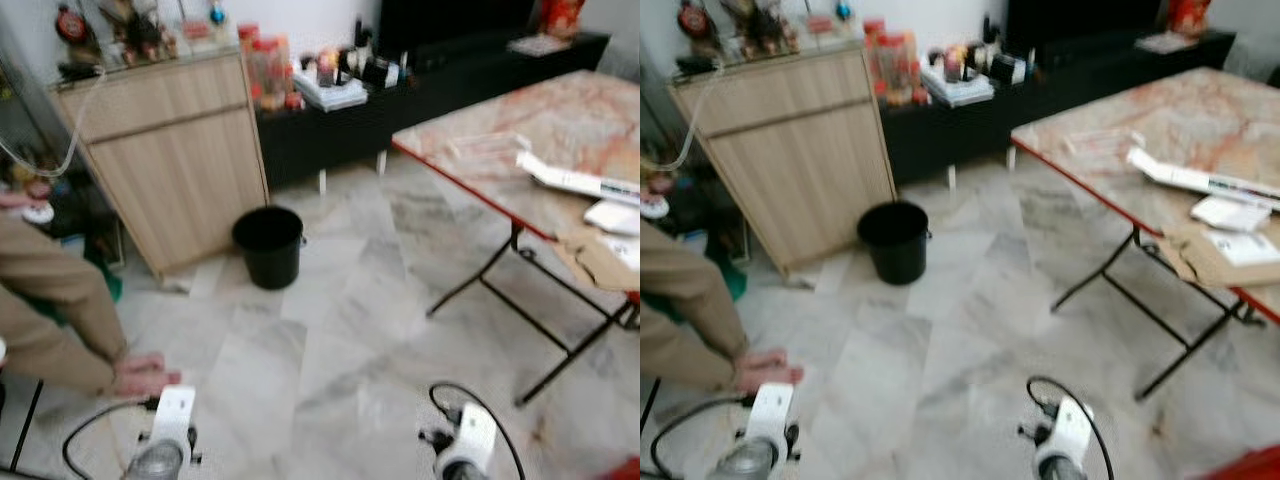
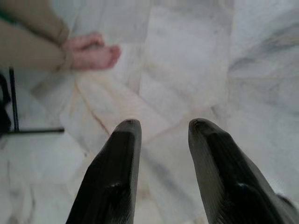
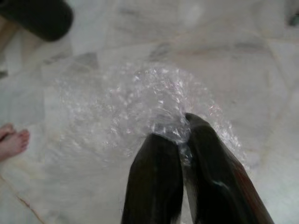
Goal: Picking trash to rubbish bin
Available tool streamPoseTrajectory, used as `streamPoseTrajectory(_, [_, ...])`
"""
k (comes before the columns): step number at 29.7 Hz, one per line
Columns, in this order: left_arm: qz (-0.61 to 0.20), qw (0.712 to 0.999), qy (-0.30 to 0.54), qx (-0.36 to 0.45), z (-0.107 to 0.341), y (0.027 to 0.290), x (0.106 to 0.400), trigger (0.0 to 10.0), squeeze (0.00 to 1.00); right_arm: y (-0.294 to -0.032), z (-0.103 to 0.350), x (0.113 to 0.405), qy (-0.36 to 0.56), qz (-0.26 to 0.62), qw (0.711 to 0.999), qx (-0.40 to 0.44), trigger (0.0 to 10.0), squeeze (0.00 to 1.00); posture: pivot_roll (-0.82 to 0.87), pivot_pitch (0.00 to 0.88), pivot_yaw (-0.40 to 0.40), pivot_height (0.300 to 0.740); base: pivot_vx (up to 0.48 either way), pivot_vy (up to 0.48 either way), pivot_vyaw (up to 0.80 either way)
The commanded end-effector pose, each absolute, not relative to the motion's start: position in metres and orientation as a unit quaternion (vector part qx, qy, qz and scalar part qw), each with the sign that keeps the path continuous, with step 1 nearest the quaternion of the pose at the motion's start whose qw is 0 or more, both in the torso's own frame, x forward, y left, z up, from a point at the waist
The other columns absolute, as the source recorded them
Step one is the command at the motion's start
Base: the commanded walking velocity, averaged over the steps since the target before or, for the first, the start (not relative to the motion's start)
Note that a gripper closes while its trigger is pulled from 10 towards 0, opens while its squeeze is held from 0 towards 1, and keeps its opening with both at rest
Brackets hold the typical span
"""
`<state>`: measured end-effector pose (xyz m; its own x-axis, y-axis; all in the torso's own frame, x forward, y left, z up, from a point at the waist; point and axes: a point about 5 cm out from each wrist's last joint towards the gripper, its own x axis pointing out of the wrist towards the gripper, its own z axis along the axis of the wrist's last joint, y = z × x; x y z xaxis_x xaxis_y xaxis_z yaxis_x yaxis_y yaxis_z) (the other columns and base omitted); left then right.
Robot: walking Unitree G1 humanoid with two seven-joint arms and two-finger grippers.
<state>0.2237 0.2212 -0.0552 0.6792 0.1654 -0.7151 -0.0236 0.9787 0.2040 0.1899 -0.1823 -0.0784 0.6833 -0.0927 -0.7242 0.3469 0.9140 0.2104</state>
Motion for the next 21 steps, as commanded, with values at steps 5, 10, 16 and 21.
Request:
streamPoseTrajectory(5, [0.051,0.911,0.4,0.091,-0.0558,0.2201,0.2234,10.0,0.0,-0.1832,-0.0787,0.1892,0.383,-0.116,0.903,0.155,10.0,0.0,-0.02,0.0,0.052,0.74,0.31,0.0,0.0])
streamPoseTrajectory(10, [0.051,0.91,0.401,0.092,-0.0557,0.2205,0.2236,10.0,0.0,-0.1815,-0.0781,0.1904,0.38,-0.112,0.905,0.155,10.0,0.0,-0.02,0.0,0.054,0.74,0.311,0.0,0.48])
streamPoseTrajectory(16, [0.052,0.909,0.402,0.093,-0.0559,0.2214,0.223,10.0,0.0,-0.1819,-0.0793,0.1882,0.383,-0.12,0.902,0.159,10.0,0.0,-0.02,0.0,0.059,0.74,0.317,0.0,0.13])
streamPoseTrajectory(21, [0.052,0.91,0.401,0.093,-0.0551,0.2221,0.224,10.0,0.0,-0.181,-0.0788,0.1891,0.381,-0.114,0.904,0.155,10.0,0.0,-0.02,0.0,0.061,0.74,0.319,0.0,0.12])
